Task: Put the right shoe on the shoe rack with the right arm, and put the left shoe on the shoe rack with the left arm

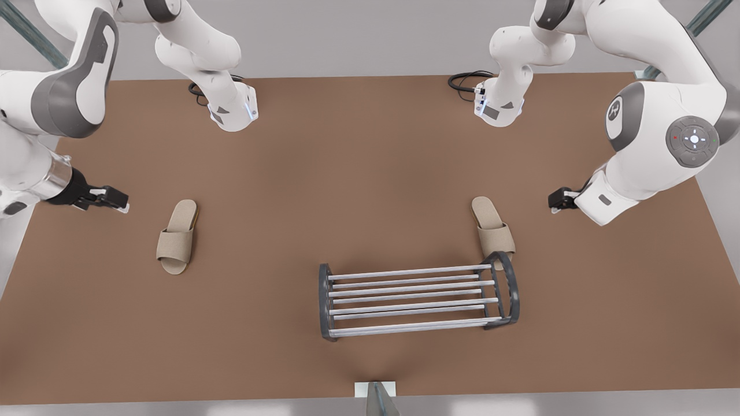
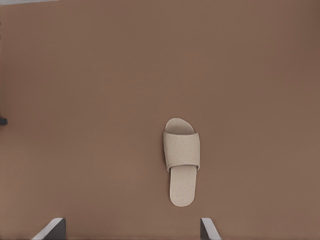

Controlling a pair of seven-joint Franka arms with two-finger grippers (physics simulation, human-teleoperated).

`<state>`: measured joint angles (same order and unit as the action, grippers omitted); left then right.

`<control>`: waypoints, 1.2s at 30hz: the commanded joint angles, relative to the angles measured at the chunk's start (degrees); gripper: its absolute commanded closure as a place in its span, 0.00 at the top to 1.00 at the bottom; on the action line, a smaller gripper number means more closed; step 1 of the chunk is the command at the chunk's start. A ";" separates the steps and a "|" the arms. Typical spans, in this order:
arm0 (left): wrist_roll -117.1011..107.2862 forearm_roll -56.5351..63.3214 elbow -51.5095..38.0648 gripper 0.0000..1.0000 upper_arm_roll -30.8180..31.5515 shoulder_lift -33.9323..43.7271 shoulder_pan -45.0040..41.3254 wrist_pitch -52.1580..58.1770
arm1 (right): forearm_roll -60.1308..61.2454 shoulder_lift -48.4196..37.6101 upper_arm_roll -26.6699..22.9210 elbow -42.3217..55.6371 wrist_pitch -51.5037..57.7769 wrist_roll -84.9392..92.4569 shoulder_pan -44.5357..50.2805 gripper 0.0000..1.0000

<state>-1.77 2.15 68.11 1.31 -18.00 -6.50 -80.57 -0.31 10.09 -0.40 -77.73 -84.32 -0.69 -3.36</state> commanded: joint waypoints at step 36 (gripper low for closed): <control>-3.68 -2.51 83.50 1.00 -2.72 10.00 -0.44 -96.26 | 1.80 -5.26 -3.46 -63.94 -88.04 28.02 -6.66 1.00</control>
<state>-5.08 -0.14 151.72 -1.40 -7.70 -6.88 -174.00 1.44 4.64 -3.88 -141.53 -170.04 17.12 -11.09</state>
